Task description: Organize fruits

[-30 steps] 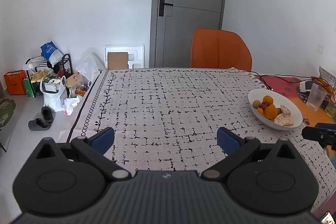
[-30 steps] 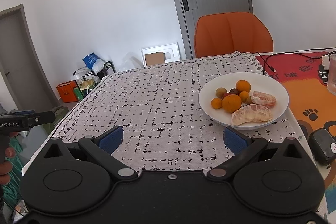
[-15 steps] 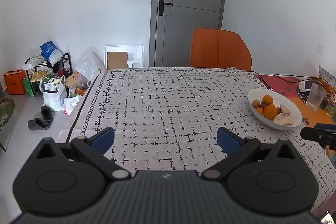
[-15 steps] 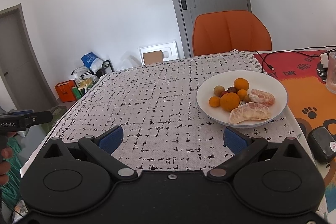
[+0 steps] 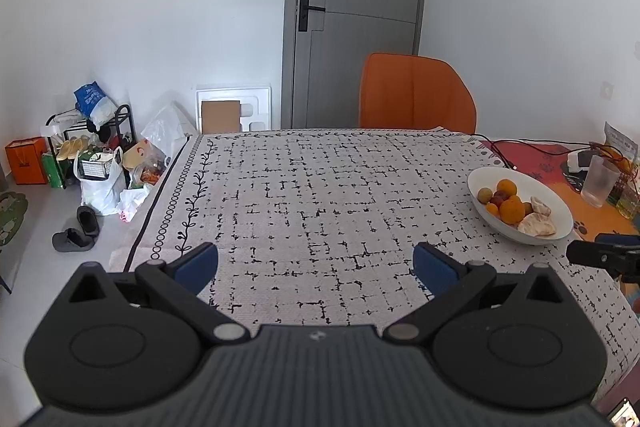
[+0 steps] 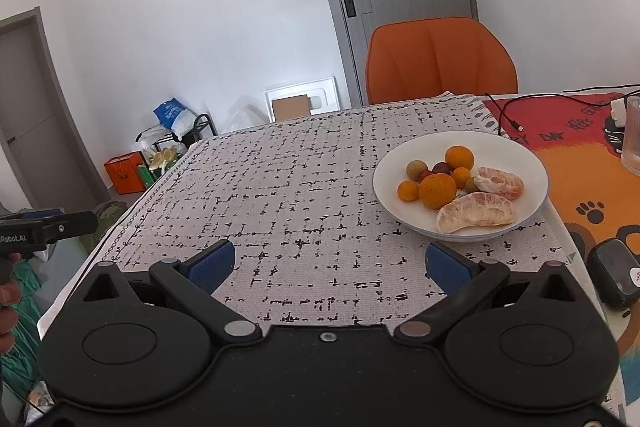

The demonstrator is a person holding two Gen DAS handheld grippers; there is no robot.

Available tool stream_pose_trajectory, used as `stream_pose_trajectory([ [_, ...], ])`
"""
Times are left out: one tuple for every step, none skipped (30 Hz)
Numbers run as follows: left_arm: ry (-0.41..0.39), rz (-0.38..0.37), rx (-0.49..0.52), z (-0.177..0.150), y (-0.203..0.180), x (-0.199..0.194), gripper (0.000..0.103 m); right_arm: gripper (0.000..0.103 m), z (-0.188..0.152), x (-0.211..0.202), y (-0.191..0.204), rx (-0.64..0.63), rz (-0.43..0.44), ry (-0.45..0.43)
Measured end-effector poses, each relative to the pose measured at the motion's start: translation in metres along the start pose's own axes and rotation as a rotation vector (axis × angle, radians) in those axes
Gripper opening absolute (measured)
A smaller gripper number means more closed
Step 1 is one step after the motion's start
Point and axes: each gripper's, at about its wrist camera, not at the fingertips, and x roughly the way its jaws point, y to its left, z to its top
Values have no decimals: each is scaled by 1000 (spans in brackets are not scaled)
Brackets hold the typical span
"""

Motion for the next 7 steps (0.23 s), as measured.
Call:
stream_pose_trajectory([
  [1,-2,0,0,0,0,103,103,0,0,0,2,-1,0],
  [0,-2,-1,0,0,0,103,103,0,0,0,4,-1,-1],
  [-1,-2,-2,0,0,0,103,103,0,0,0,4,-3,-2],
  [-1,-1,-2,0,0,0,103,103,0,0,0,5,-4,-1],
  [-1,-1,-3,0,0,0,103,103,0,0,-1,4,-4,0],
  [-1,-2,-4,0,1,0,103,103,0,0,-1,4,-5,0],
  [-3,-5,-3,0,1,0,103,103,0,0,-1,4,-6,0],
])
